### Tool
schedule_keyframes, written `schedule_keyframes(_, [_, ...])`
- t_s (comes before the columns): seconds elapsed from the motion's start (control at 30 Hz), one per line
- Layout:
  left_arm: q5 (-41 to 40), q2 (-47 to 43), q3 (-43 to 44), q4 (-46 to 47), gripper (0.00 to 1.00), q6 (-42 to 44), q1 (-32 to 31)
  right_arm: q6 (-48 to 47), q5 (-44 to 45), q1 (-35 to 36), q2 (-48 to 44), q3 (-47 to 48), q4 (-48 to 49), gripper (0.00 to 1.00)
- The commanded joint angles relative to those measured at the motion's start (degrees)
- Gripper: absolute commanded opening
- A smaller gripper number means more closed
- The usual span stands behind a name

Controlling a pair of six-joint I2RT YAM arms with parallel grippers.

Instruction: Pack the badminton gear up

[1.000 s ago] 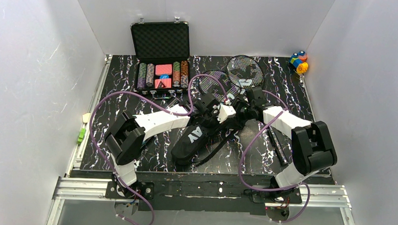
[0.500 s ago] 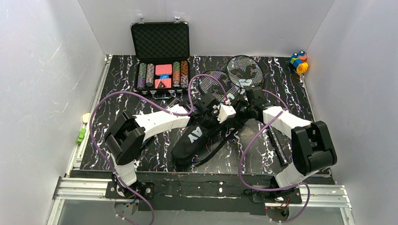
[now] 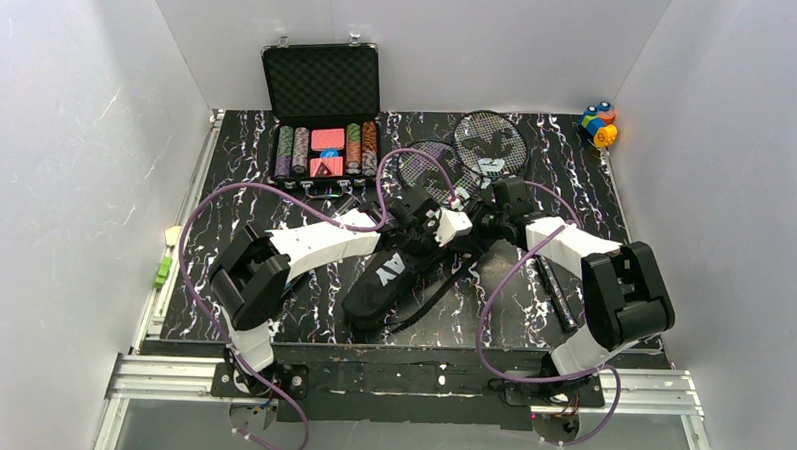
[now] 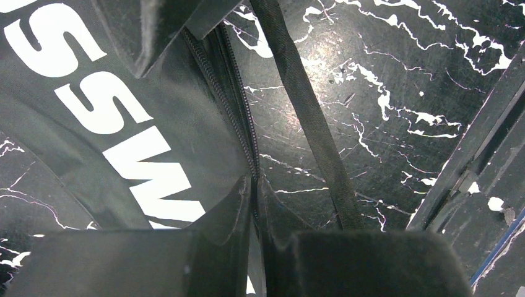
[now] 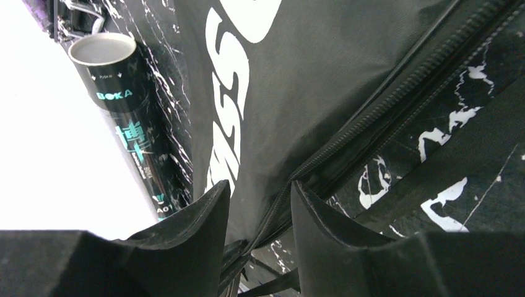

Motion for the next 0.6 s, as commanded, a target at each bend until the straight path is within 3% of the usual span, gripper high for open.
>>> schedule_keyframes(0.0, [2.1,-5.8,1.2,-1.0,0.00,-0.6,-0.2,2.1,3.4,0.3,1.0,-2.6,6.5,0.46])
schedule_keyframes(0.13, [2.5,-6.1,1.1,-1.4,0.00,-1.0,-0.2,3.0,4.9,0.3,0.7,-3.8,9.1,0.37])
schedule_keyframes(0.23, [2.4,-6.1,1.2,-1.6,0.01,-1.2,-0.2,3.2,5.3,0.5,-0.2,-4.2,9.8,0.24])
schedule_keyframes(0.3, [1.7,-6.0,1.2,-1.7,0.18,-1.3,-0.2,3.0,5.4,0.7,-1.1,-4.2,9.5,0.11])
schedule_keyframes(0.37, [0.8,-5.9,1.4,-1.7,0.23,-1.4,-0.2,2.9,5.5,1.0,-1.9,-4.3,9.3,0.01])
schedule_keyframes(0.47, [-0.8,-5.7,1.8,-1.7,0.43,-1.5,-0.2,2.7,5.5,1.4,-3.8,-4.7,9.2,0.01])
schedule_keyframes(0.57, [-2.1,-5.4,2.7,-1.8,0.56,-1.3,-0.3,2.6,5.4,1.8,-5.8,-4.6,8.4,0.01])
